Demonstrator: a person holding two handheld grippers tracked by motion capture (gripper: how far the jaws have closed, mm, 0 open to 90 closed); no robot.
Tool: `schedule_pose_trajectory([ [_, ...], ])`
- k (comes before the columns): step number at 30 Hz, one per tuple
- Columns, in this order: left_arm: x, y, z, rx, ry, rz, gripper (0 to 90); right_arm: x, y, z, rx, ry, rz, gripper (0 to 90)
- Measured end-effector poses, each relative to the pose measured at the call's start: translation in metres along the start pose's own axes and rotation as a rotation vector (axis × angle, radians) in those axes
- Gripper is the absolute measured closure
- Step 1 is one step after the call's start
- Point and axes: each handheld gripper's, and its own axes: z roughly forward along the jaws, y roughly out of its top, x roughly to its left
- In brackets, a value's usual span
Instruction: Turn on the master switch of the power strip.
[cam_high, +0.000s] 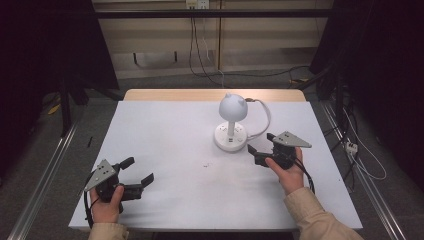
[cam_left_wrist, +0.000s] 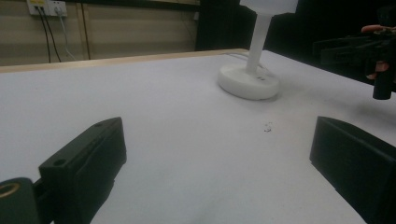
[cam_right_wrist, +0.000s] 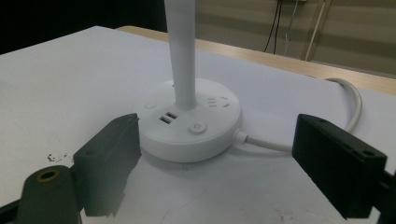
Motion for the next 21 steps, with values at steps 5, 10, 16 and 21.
schedule_pose_trajectory([
  [5,0.0,0.0,0.0,0.002,0.0,-0.004,3.3,-0.001,0.001,0.003,0.001,0.003,-0.002,17.1],
  [10,0.0,0.0,0.0,0.004,-0.001,0.0,3.3,-0.002,0.001,0.005,0.006,0.009,0.008,19.6],
  [16,0.0,0.0,0.0,-0.001,0.0,-0.003,3.3,-0.001,0.003,0.009,0.007,0.019,0.01,27.9],
  [21,0.0,0.0,0.0,-0.002,-0.003,-0.004,3.3,-0.001,0.005,0.013,0.01,0.016,0.002,37.3],
])
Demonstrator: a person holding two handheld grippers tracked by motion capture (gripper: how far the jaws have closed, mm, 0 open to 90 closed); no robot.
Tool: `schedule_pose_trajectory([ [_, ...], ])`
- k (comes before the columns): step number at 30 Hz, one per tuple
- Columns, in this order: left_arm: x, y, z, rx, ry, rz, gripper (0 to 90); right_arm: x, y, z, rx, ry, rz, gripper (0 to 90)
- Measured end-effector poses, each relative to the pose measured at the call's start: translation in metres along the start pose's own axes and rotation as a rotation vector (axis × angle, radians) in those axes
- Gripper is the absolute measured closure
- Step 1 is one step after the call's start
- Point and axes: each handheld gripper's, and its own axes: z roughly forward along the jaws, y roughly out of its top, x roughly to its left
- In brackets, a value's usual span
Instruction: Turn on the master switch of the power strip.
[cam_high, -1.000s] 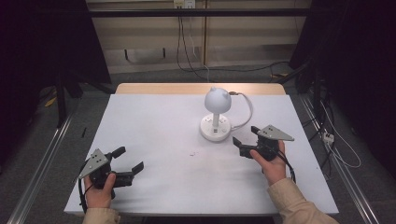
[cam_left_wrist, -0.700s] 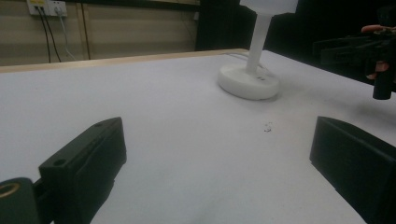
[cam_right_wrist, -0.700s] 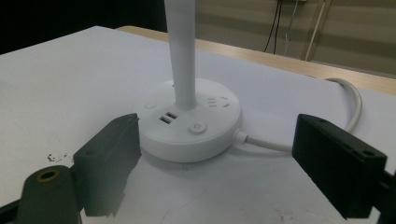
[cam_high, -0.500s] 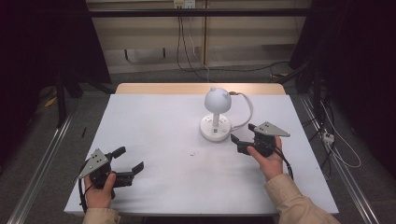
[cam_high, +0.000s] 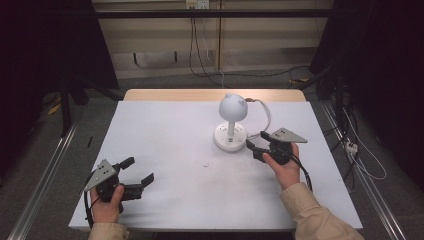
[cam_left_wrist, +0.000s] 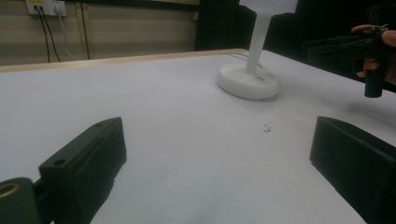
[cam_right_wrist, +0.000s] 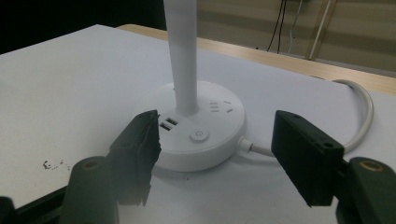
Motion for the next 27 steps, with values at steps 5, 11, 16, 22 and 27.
schedule_pose_trajectory([
  [5,0.0,0.0,0.0,0.002,0.002,0.001,3.3,-0.001,0.001,0.004,0.009,0.006,-0.004,42.8],
  [11,0.0,0.0,-0.001,0.0,0.002,0.002,3.3,0.0,0.002,0.009,0.012,0.024,-0.006,51.5],
  [16,0.0,0.0,0.0,0.001,-0.001,-0.001,3.3,0.002,0.003,0.012,0.017,0.042,-0.008,56.8],
  [22,0.001,0.0,0.0,0.001,-0.001,-0.002,3.3,0.003,0.006,0.017,0.016,0.061,-0.004,64.4],
  [27,0.0,0.0,0.0,-0.001,-0.004,-0.005,3.3,0.001,0.007,0.02,0.025,0.083,0.004,70.5],
])
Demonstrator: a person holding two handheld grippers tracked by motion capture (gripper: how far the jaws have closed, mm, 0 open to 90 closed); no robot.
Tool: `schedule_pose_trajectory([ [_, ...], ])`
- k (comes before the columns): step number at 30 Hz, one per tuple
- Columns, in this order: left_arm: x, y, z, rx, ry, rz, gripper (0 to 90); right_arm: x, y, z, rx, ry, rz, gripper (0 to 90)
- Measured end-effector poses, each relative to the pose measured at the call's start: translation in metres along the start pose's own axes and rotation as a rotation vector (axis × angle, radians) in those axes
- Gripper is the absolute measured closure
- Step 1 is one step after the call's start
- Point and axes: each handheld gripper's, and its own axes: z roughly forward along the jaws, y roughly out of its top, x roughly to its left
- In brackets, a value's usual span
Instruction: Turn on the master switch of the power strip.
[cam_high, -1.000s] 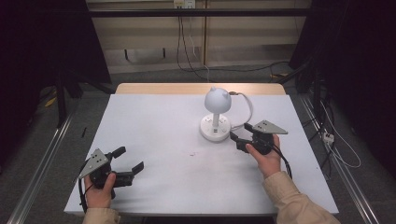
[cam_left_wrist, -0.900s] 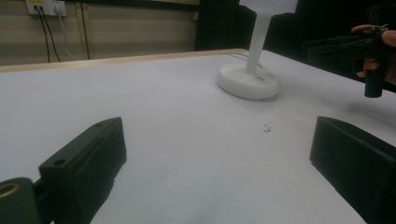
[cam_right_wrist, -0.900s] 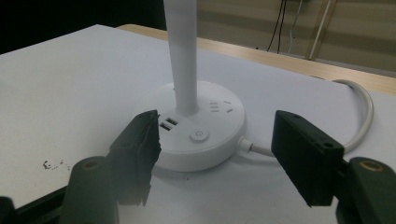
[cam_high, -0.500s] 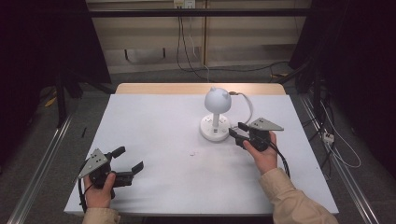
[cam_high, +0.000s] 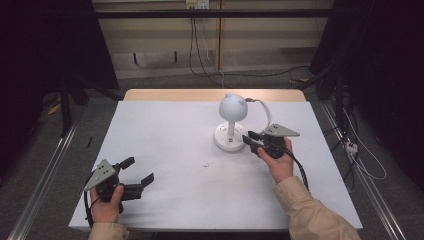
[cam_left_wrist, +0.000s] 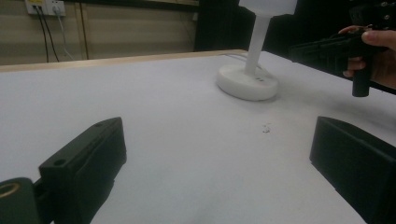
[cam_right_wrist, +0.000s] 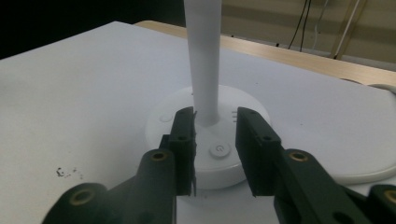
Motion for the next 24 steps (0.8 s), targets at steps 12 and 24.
schedule_pose_trajectory([
  [12,0.001,0.0,-0.001,-0.007,0.001,-0.007,3.3,-0.003,0.001,0.008,0.019,0.003,-0.018,78.9],
  [24,0.001,0.0,0.0,-0.002,-0.001,-0.005,3.3,-0.005,0.001,0.013,0.029,0.013,-0.009,84.3],
])
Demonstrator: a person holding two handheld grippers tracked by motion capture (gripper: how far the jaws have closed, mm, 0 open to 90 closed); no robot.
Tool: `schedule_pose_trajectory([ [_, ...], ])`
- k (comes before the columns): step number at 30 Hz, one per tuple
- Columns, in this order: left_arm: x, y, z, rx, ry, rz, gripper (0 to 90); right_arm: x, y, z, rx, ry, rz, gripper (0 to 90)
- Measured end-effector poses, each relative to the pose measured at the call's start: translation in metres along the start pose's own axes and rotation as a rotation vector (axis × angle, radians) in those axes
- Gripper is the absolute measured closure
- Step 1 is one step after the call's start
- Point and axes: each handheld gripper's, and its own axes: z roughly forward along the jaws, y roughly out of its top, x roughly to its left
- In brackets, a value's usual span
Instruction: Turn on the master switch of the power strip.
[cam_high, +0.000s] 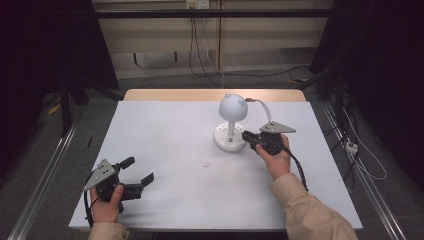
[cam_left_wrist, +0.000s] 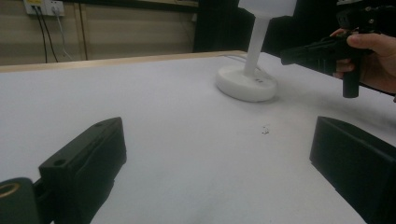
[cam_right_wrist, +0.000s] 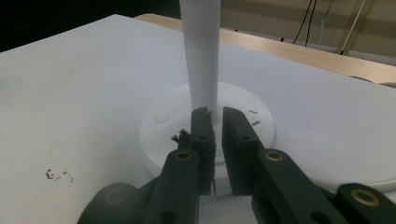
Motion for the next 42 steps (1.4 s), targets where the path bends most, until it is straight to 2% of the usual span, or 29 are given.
schedule_pose_trajectory([
  [7,0.0,0.0,0.0,-0.001,-0.002,0.002,3.3,0.0,-0.002,0.004,0.019,0.006,0.007,89.7],
  [15,0.0,0.0,0.0,-0.001,-0.002,0.001,3.3,-0.002,-0.005,0.01,0.05,0.013,0.011,90.0],
  [23,0.0,0.0,0.001,0.002,-0.003,0.002,3.3,-0.001,-0.008,0.017,0.068,-0.008,-0.009,90.0],
  [30,0.001,0.0,0.001,0.0,-0.001,0.001,3.3,0.001,-0.001,0.021,0.066,-0.022,-0.04,90.0],
  [42,0.001,0.0,0.001,-0.001,-0.002,-0.001,3.3,0.001,-0.004,0.026,0.082,-0.034,-0.048,90.0],
])
